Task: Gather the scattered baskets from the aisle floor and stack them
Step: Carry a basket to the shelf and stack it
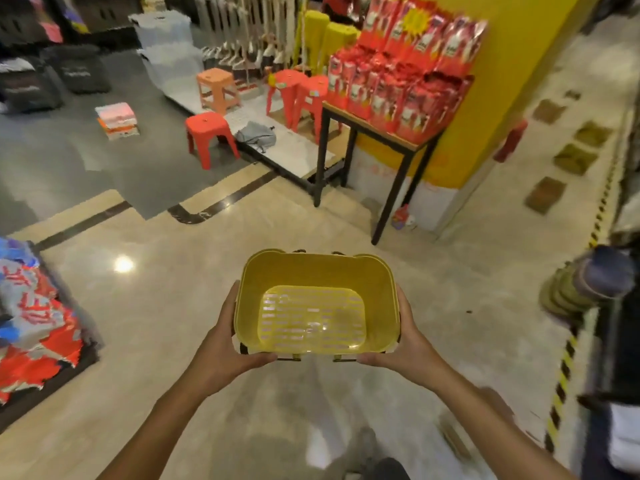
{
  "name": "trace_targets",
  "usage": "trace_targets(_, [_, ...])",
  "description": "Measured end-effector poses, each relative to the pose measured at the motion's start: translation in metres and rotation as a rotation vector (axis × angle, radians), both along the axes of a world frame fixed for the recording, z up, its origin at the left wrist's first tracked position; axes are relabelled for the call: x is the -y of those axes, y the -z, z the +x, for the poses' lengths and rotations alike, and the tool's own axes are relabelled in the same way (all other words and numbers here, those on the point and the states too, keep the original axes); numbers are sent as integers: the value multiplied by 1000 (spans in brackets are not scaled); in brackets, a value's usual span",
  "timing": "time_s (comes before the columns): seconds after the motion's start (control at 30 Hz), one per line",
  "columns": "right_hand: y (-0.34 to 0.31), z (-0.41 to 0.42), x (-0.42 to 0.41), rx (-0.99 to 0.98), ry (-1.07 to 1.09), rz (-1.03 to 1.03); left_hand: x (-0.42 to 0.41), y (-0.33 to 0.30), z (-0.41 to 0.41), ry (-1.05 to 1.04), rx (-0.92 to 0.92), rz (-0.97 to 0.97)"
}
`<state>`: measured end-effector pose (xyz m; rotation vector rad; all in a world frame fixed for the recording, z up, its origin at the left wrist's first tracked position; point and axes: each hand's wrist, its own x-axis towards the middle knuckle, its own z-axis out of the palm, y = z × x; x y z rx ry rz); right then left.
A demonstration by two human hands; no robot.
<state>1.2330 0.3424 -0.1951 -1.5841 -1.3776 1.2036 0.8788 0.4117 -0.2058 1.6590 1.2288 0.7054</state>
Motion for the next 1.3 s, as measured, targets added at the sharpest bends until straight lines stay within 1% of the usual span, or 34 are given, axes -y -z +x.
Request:
trace_targets(0.1, [4,38,7,-6,101,-16,-29,-3,49,133,-6,-7])
trace_targets(0.2, [7,78,7,-14,181,1,-52,-7,99,213,-10,1])
trace_targets(0.37, [6,152,-5,-44,285,8,-94,-17,189,298,-39,24])
trace_targets(0.57, [1,266,-29,-56,358,16,-141,-26,316,387,-40,33])
trace_targets(0.8, [0,378,-59,-51,464,19,-196,-22,443,458,-39,60])
trace_targets(1.03, [17,460,-118,-61,573,-7,-291,2,547,562,-36,43])
trace_targets(1.17, [21,502,-171,-39,638,-8,-362,5,609,677,-22,24])
trace_targets(1.3, [13,534,-221,-39,717,-35,-430,0,664,732,-31,5])
